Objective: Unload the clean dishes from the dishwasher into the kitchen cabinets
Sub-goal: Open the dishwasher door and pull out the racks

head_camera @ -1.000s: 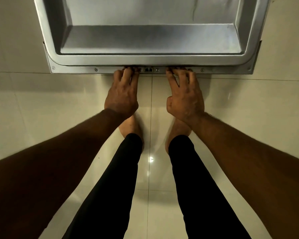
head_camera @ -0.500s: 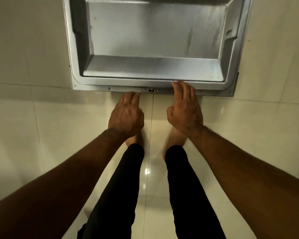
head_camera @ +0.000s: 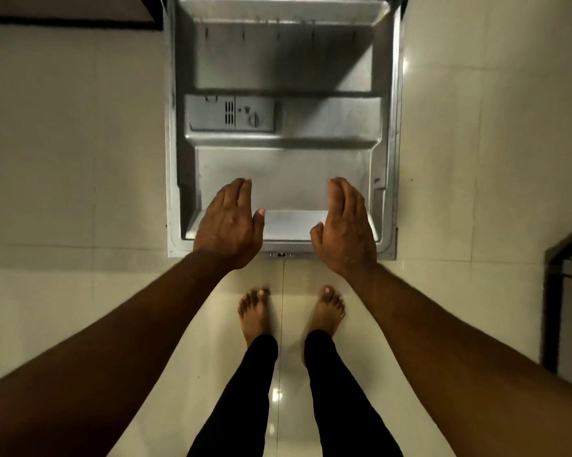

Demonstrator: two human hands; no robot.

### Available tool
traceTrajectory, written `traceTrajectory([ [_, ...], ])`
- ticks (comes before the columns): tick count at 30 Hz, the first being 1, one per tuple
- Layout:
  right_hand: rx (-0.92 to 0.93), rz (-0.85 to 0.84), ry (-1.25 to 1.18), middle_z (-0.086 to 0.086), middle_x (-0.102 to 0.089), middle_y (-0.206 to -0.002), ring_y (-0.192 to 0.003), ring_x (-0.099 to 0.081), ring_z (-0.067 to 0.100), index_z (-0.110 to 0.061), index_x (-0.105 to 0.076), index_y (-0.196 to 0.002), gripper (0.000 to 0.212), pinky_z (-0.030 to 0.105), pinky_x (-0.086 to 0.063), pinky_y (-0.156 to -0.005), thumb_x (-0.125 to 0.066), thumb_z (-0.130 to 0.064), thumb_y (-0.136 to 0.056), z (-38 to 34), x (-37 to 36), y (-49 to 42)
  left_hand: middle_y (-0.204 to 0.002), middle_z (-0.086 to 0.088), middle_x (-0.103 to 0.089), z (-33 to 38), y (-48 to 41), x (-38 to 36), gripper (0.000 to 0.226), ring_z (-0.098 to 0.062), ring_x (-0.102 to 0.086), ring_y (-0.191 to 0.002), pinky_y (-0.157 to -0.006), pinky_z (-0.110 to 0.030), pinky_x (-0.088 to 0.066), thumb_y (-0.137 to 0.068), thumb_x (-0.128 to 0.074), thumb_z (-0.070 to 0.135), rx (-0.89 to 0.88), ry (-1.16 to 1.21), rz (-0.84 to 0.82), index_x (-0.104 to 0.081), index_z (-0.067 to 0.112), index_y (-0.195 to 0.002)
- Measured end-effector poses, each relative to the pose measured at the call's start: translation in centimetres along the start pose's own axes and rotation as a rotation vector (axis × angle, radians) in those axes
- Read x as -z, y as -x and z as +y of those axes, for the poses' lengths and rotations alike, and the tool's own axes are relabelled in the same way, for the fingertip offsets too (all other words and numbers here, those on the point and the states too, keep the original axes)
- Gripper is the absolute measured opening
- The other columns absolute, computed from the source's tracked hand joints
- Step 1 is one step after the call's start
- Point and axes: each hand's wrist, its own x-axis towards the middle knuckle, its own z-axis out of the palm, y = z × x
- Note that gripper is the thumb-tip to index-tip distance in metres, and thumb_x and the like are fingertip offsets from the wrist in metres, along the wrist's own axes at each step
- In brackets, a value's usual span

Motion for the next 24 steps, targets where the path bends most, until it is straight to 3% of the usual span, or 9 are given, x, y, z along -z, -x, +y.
traceTrajectory([
  [6, 0.009, 0.058, -0.042, 0.019, -0.033, -0.15, -0.138, -0.033, 0.032, 0.0, -0.027, -0.149, 0.077, 0.039, -0.033, -0.114, -0.06, -0.024, -0.084, -0.1, 3.7, -6.8, -0.153, -0.022, -0.033, 1.6, -3.9, 5.4, 0.067, -0.033, -0.03, -0.143, -0.119, -0.043, -0.025, -0.098, -0.026, 0.041, 0.006, -0.014, 0.044, -0.027, -0.002, -0.149],
  [17, 0.067, 0.088, -0.052, 0.016, -0.033, -0.151, -0.141, -0.032, 0.029, -0.004, -0.026, -0.149, 0.082, 0.037, -0.031, -0.116, -0.07, -0.027, -0.084, 3.6, 9.2, -18.6, -0.145, -0.03, -0.04, 5.1, -12.7, 8.2, 0.066, -0.045, -0.04, -0.134, -0.112, -0.052, -0.035, -0.1, -0.03, 0.042, 0.085, -0.021, 0.082, -0.035, -0.006, -0.145],
  [20, 0.11, 0.105, -0.055, 0.017, -0.036, -0.149, -0.14, -0.033, 0.031, -0.002, -0.028, -0.148, 0.078, 0.037, -0.03, -0.117, -0.069, -0.022, -0.084, 4.7, 9.9, -21.8, -0.154, -0.022, -0.03, 6.2, -16.1, 10.4, 0.063, -0.038, -0.03, -0.141, -0.116, -0.046, -0.026, -0.101, -0.04, 0.037, 0.111, 0.03, 0.122, -0.026, 0.0, -0.151],
  [24, 0.131, 0.139, -0.036, 0.019, -0.036, -0.149, -0.14, -0.033, 0.031, 0.0, -0.029, -0.147, 0.076, 0.039, -0.033, -0.116, -0.067, -0.02, -0.085, 5.4, 9.8, -25.8, -0.154, -0.023, -0.03, 6.0, -20.6, 12.3, 0.063, -0.035, -0.028, -0.142, -0.118, -0.045, -0.027, -0.101, -0.04, 0.036, 0.03, 0.027, 0.202, -0.026, -0.001, -0.15],
])
